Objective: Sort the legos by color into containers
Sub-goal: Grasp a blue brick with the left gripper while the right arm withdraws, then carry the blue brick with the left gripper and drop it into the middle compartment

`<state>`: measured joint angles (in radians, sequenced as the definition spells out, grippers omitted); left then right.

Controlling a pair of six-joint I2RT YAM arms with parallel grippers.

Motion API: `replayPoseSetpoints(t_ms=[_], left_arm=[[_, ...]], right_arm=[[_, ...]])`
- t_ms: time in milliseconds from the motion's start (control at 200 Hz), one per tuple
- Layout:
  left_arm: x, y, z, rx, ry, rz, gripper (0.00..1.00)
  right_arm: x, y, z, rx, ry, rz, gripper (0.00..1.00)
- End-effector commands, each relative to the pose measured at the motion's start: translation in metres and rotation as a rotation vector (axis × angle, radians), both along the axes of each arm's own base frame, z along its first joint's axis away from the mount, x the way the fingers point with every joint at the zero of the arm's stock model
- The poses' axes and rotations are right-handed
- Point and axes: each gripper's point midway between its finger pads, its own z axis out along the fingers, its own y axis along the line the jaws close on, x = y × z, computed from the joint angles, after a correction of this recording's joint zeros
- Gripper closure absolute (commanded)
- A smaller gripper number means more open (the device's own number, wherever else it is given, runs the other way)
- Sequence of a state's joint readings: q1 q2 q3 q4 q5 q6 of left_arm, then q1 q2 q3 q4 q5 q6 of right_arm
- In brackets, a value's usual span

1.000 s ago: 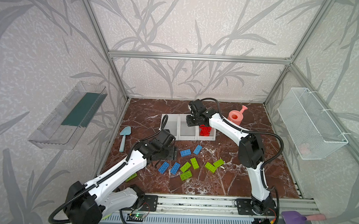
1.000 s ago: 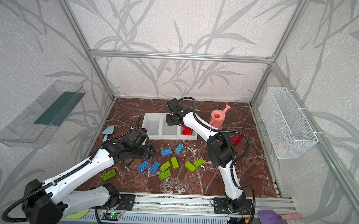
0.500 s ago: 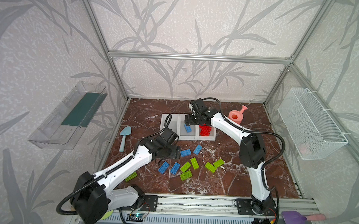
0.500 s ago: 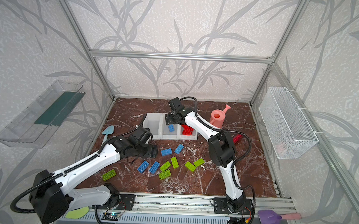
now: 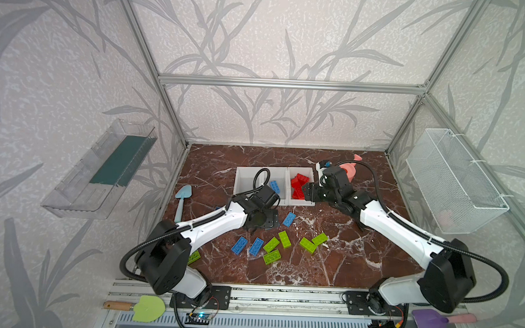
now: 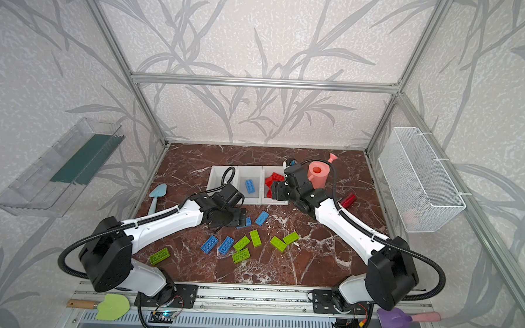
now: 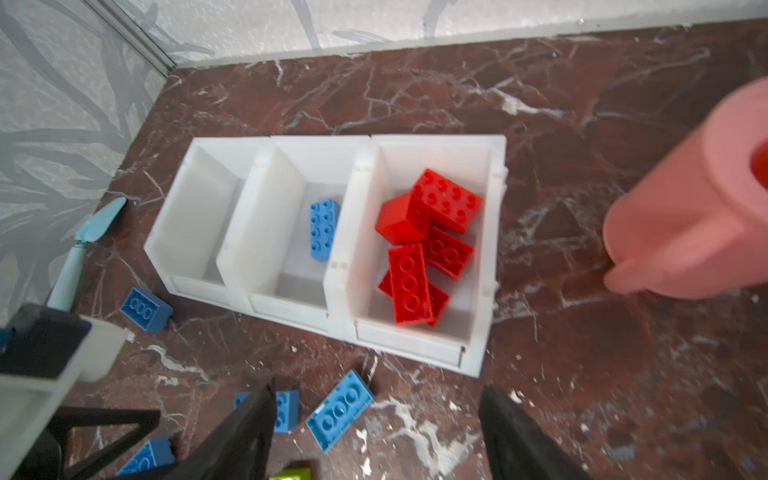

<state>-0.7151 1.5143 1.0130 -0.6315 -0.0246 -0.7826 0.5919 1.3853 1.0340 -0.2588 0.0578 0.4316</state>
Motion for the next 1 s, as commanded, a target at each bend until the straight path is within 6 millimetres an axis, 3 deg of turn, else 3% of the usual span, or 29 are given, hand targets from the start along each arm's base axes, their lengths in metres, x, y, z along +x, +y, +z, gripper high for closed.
replayPoseSetpoints(t_ms=[0, 165, 375, 535, 825, 925, 995], left_arm=[[0.014, -0.015, -0.001, -0.002, -0.024, 0.061, 0.05], [0.022, -0.027, -0.023, 0.031, 0.022, 0.086, 0.05], [0.027, -0.029, -0.047, 0.079, 0.064, 0.123, 0.06], [0.025, -0.024, -0.061, 0.114, 0.088, 0.161, 0.09], [0.029, -0.022, -0.064, 0.145, 0.087, 0.167, 0.18], [0.030, -0.023, -0.064, 0.151, 0.089, 0.161, 0.26], [0.031, -0.024, -0.062, 0.149, 0.085, 0.152, 0.36]], right_arm=[[-0.011, -0.020, -0.008, 0.018, -0.046, -0.066, 0.22], [-0.039, -0.040, -0.028, 0.027, -0.037, -0.086, 0.22], [-0.058, -0.052, -0.043, 0.028, -0.024, -0.081, 0.22], [-0.063, -0.055, -0.050, 0.016, -0.019, -0.077, 0.22], [-0.062, -0.052, -0.058, 0.005, 0.001, -0.061, 0.22], [-0.061, -0.051, -0.058, 0.007, 0.002, -0.060, 0.22], [-0.061, -0.051, -0.058, 0.005, -0.001, -0.056, 0.22]])
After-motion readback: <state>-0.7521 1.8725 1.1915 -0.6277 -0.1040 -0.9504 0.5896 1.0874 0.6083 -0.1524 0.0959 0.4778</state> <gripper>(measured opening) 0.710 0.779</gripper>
